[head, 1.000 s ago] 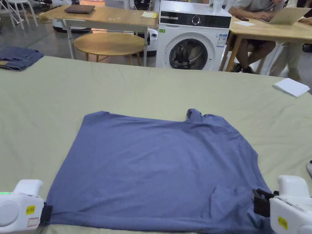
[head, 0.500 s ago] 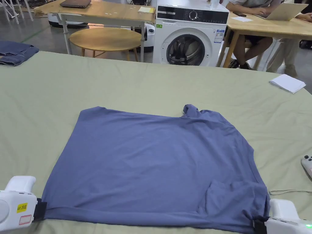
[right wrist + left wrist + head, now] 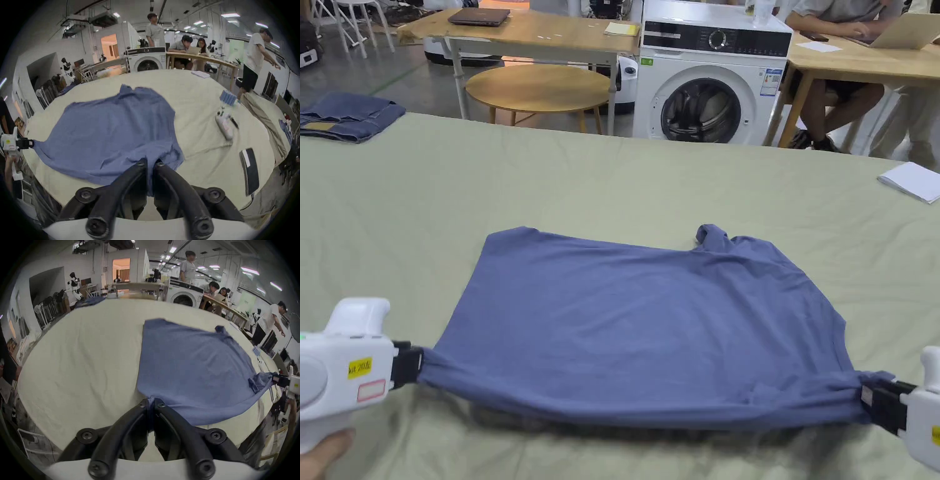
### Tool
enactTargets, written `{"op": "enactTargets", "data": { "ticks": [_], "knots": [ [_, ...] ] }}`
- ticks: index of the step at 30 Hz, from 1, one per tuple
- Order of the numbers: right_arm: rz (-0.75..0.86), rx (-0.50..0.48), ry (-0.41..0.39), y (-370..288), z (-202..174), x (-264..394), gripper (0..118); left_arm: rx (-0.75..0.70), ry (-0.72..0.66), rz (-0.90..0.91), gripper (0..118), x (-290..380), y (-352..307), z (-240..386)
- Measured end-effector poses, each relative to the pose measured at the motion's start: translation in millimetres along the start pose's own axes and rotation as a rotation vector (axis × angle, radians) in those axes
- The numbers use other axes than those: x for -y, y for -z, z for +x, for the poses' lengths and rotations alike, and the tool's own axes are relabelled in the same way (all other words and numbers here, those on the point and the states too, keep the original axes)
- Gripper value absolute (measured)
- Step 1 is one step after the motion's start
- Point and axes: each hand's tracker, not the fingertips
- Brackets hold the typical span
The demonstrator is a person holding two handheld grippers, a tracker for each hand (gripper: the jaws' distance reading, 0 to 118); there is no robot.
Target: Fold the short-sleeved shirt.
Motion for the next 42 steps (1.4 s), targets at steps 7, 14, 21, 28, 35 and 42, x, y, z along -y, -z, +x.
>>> {"op": "enactTargets", "data": {
  "ticks": [7, 14, 21, 28, 35, 42],
  "knots": [
    [0.04, 0.001, 0.056, 40.2, 1.7, -57.8, 4, 0.009, -0.006, 0.048, 0, -66.1, 34.1, -4.1],
    [-0.013, 0.024, 0.075, 106.9, -9.5, -92.6, 4, -0.01, 0.009, -0.003, 0, -110.5, 96.4, -1.7],
    [-0.116, 0.047, 0.062, 163.1, -11.8, -95.9, 5, -0.036, 0.031, -0.118, 0, -119.6, 153.3, 2.3],
    [-0.069, 0.064, 0.007, 163.4, -19.5, -95.8, 21, -0.045, 0.022, -0.129, 2, -121.5, 160.6, 7.6],
    [0.178, 0.06, -0.053, 115.1, -38.5, -99.8, 54, -0.002, -0.004, 0.054, 34, -114.8, 116.3, 15.4],
    [0.425, 0.047, -0.038, 56.1, -84.2, -69.6, 31, -0.04, 0.087, 0.361, 33, -79.0, 52.2, 46.1]
  ]
}}
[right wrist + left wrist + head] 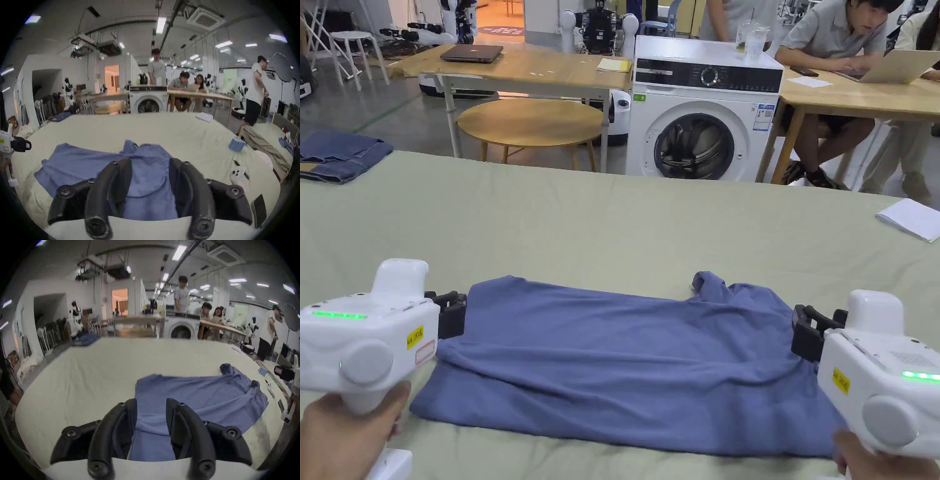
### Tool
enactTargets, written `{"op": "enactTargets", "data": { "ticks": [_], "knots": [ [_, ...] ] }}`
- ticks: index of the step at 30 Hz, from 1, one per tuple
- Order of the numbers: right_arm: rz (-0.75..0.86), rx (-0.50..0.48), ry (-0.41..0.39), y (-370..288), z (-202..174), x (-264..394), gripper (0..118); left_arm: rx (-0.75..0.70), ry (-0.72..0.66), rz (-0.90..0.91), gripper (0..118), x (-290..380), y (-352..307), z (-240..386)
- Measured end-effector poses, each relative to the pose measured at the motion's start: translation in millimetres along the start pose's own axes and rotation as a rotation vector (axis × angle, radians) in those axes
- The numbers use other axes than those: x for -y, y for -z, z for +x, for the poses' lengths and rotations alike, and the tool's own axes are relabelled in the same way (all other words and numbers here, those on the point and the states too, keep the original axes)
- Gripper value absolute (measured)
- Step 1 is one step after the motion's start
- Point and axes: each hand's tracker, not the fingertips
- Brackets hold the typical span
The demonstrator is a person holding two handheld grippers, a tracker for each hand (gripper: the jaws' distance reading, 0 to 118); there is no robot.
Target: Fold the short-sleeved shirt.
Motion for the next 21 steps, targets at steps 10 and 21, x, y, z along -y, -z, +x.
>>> {"op": "enactTargets", "data": {
  "ticks": [10, 21],
  "knots": [
    [0.117, -0.023, -0.031, -45.6, -39.5, 17.5, 0, -0.041, 0.018, 0.156, 0, 18.0, -64.3, 22.0],
    [0.08, -0.019, -0.064, -44.4, -37.8, 27.1, 0, 0.003, -0.017, -0.232, 0, 19.5, -3.4, -29.2]
  ]
}}
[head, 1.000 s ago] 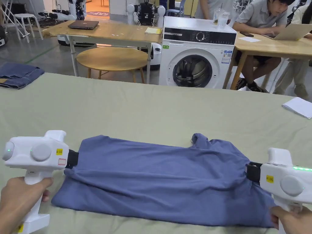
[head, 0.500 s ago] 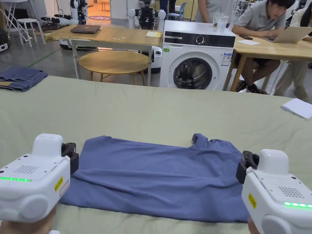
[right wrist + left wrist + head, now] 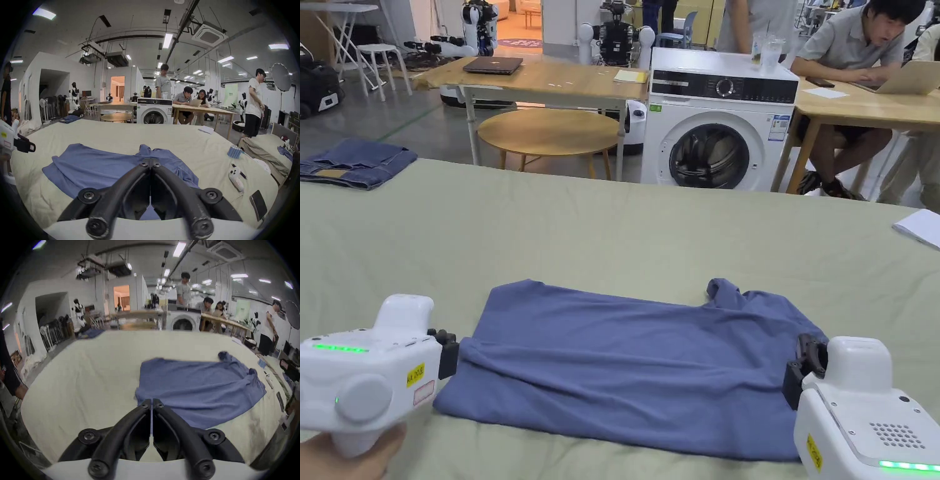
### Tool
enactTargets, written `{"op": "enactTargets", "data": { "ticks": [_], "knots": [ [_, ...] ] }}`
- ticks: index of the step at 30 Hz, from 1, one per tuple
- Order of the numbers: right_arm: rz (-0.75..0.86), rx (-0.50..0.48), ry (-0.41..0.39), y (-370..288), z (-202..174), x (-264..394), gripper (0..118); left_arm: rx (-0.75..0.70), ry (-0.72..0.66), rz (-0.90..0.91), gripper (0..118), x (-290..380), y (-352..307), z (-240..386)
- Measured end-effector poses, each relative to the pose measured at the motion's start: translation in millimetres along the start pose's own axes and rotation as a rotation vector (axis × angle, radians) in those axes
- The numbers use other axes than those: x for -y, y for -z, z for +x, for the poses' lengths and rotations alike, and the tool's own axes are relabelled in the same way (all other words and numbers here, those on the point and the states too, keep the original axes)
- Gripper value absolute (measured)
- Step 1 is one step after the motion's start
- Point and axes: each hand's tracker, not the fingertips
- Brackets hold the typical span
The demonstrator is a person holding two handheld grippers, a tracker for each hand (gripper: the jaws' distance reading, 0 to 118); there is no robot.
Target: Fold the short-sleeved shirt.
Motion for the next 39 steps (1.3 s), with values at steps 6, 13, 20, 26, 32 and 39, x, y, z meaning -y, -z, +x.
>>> {"op": "enactTargets", "data": {
  "ticks": [6, 13, 20, 26, 32, 39],
  "knots": [
    [-0.047, 0.008, -0.001, 4.3, 8.7, 9.4, 0, 0.057, -0.066, -0.305, 8, -13.5, 63.4, -27.5],
    [-0.101, 0.028, -0.013, 4.9, 16.2, 23.6, 0, 0.053, -0.125, -0.566, 50, 8.1, 108.8, -22.4],
    [-0.149, 0.043, -0.005, 8.0, 27.8, 33.1, 0, -0.036, 0.034, -0.499, 27, 13.4, 89.7, 11.9],
    [-0.196, 0.046, 0.019, 14.5, 47.1, 38.7, 0, 0.007, 0.017, -0.434, 0, 21.5, 73.4, 7.4],
    [-0.316, 0.046, 0.034, 37.7, 92.6, 29.2, 11, 0.046, -0.03, -0.342, 0, 25.1, 45.3, -7.6],
    [-0.631, -0.001, 0.008, 104.2, 131.1, 52.1, 63, 0.059, -0.053, -0.299, 0, 32.4, 35.3, -12.6]
  ]
}}
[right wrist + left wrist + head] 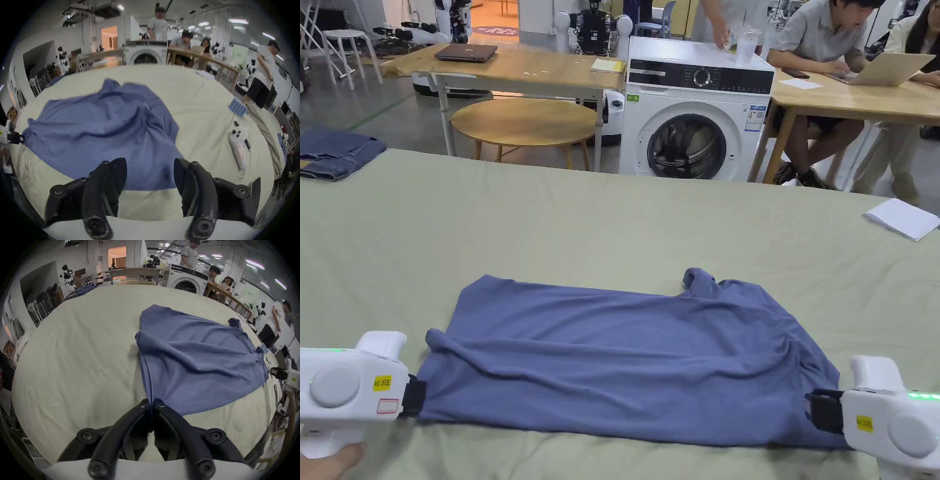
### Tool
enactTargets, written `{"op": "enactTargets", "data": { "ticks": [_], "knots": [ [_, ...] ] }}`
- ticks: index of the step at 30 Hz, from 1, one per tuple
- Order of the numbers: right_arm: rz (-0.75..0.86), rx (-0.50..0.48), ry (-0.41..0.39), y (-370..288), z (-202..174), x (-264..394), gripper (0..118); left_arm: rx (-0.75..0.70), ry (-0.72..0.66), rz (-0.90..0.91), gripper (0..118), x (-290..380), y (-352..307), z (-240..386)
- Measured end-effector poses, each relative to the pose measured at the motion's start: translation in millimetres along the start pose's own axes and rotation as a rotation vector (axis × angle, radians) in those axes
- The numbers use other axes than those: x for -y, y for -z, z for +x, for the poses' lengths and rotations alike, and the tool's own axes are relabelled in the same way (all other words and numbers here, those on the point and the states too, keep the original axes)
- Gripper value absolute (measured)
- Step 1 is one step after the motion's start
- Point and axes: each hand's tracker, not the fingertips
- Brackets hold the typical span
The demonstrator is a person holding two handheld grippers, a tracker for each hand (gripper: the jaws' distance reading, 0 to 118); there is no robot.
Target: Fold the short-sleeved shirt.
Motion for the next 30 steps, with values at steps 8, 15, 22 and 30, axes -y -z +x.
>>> {"op": "enactTargets", "data": {
  "ticks": [8, 15, 22, 30],
  "knots": [
    [-0.109, -0.096, 0.041, 39.0, -1.8, 5.1, 6, -0.001, 0.008, 0.015, 0, -0.3, 0.0, 0.9],
    [-0.016, -0.044, -0.005, -8.4, -14.3, 0.6, 5, 0.02, 0.007, 0.064, 0, -10.8, -20.7, -0.4],
    [0.055, -0.029, -0.061, -81.2, -20.5, -8.4, 5, 0.017, 0.03, 0.105, 0, -14.5, -62.5, 0.6],
    [-0.011, -0.026, -0.085, -123.4, -19.4, 52.8, 5, 0.026, 0.025, 0.091, 0, 49.5, -101.0, -17.7]
  ]
}}
